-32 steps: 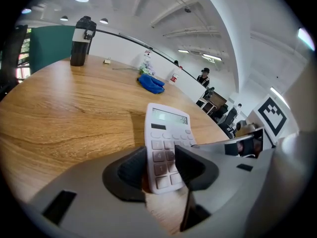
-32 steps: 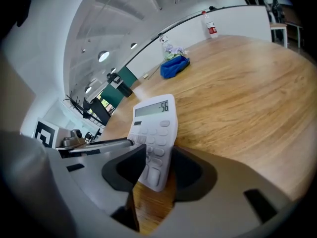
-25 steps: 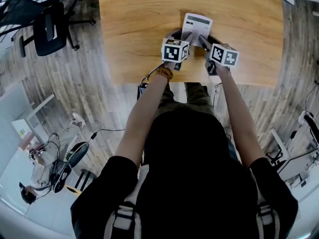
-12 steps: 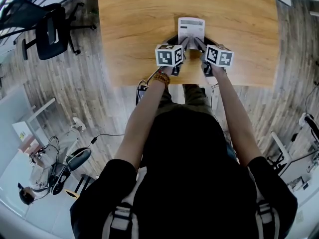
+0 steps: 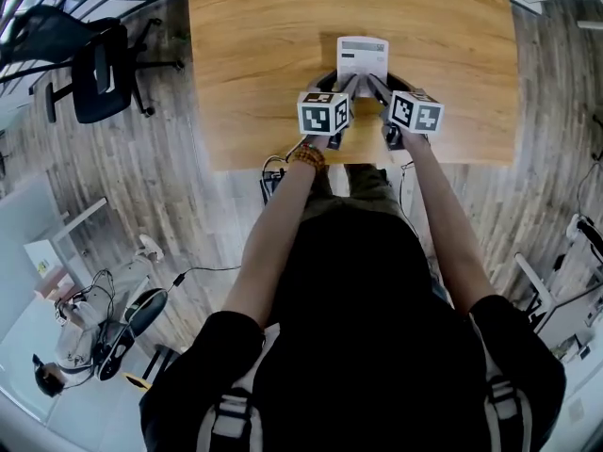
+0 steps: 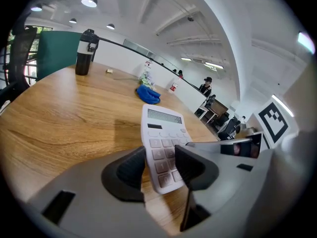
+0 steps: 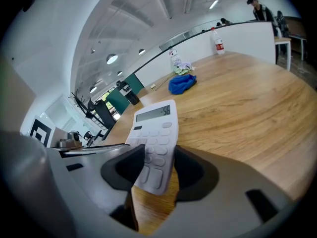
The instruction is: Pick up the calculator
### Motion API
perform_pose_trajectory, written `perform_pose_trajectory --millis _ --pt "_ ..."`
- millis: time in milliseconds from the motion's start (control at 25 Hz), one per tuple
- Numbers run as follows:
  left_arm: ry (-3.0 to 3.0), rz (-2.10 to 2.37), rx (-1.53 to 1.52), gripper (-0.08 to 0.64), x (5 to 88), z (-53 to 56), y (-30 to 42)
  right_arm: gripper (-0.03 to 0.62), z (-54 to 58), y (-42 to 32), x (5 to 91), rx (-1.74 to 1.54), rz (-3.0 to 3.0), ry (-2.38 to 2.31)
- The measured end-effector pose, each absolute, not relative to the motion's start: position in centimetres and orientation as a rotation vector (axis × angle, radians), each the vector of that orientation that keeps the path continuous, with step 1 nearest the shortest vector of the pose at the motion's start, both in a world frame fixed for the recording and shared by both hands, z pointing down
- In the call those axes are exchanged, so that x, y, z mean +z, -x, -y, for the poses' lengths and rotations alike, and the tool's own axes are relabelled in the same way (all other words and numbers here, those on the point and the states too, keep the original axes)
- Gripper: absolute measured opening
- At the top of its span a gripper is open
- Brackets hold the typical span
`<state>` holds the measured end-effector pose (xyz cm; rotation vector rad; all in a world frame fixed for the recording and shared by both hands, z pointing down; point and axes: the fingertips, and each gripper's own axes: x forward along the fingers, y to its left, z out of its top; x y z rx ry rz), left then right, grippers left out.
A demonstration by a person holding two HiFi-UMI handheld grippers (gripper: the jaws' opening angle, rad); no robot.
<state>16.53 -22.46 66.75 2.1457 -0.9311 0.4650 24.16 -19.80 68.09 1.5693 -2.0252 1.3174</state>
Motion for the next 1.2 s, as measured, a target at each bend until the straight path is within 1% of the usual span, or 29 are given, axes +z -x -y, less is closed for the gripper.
perform_pose_trajectory --millis 200,440,600,840,1200 --pt "-2.207 0.897 0.443 0.204 64.2 21.8 -17.6 0.202 18.8 -25.1 66.1 1.311 2.063 -1.582" --pt "-2.186 1.007 0.365 0.204 62.0 22.1 -19.5 0.204 19.7 -27.3 63.5 1.252 2.145 -1.548" --pt "-2.184 1.083 0.313 0.204 60.5 22.8 -19.8 0.204 21.1 -27.7 61.9 1.109 2.192 -1.468" --pt "-2.198 1.184 0.225 0.202 58.0 24.9 -19.0 0.21 23.6 -27.0 60.2 0.94 2.283 -1.358" --pt "-2.308 1.333 0.101 0.204 49.9 27.4 -16.4 0.21 26.8 -24.4 52.6 0.806 2.496 -1.31"
